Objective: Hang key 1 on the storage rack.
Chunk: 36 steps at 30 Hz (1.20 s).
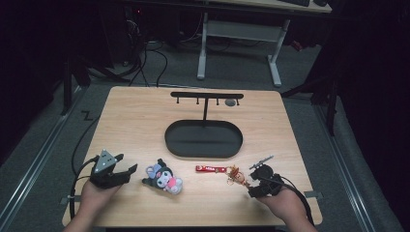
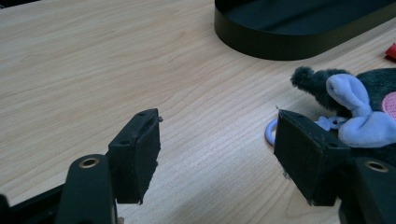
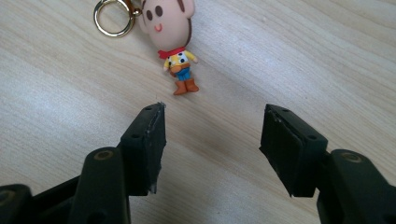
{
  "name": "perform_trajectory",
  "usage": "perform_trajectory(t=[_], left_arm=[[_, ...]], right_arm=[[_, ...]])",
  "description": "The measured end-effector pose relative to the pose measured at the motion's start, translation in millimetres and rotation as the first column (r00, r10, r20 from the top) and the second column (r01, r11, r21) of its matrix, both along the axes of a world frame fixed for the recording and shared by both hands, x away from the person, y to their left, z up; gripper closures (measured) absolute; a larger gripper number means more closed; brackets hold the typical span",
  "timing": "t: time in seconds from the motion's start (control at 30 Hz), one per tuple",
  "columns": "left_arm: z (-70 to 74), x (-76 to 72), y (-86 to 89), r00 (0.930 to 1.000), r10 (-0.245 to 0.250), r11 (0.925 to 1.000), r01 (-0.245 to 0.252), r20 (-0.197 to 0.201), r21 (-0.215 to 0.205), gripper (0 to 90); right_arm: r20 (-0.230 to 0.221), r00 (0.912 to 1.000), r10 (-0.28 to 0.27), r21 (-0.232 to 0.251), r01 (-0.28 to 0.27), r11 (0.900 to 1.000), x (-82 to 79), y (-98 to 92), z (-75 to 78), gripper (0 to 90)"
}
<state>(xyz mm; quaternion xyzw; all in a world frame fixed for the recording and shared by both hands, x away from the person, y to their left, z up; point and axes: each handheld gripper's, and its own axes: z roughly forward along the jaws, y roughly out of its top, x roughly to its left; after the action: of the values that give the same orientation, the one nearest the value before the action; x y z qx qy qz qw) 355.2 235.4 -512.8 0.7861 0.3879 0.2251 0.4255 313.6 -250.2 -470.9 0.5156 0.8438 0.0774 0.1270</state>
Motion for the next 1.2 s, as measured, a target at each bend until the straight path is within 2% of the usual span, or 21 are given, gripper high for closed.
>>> perform_trajectory(t=[0.2,0.43,0.53,0.83,1.2], left_arm=[[-0.5,-1.4,1.8,1.0000,0.003,1.0000,-0.003,-0.006,0.001,31.8],[-1.2,-1.6,2.8,0.9999,0.001,1.0000,-0.001,-0.010,0.006,31.8],[-1.5,-1.5,2.8,0.9999,0.002,1.0000,-0.002,-0.010,0.004,31.8],[-1.5,-0.9,3.3,0.9999,0.003,1.0000,-0.003,-0.011,0.000,31.8],[-1.0,-0.8,3.7,0.9999,0.003,1.0000,-0.003,-0.012,-0.001,31.8]], right_arm=[[-0.056,0.9980,0.030,-0.017,-0.030,0.999,6.0,6.1,1.0,36.6],[-0.123,0.9907,0.058,-0.026,-0.061,0.998,17.1,11.4,1.0,34.9],[-0.150,0.9866,0.064,-0.007,-0.066,0.998,23.4,13.7,-0.5,34.8],[-0.147,0.9830,0.111,-0.018,-0.115,0.993,35.1,25.5,-7.5,37.6],[-0.134,0.9860,0.100,-0.007,-0.101,0.995,45.1,32.7,-8.8,45.7]])
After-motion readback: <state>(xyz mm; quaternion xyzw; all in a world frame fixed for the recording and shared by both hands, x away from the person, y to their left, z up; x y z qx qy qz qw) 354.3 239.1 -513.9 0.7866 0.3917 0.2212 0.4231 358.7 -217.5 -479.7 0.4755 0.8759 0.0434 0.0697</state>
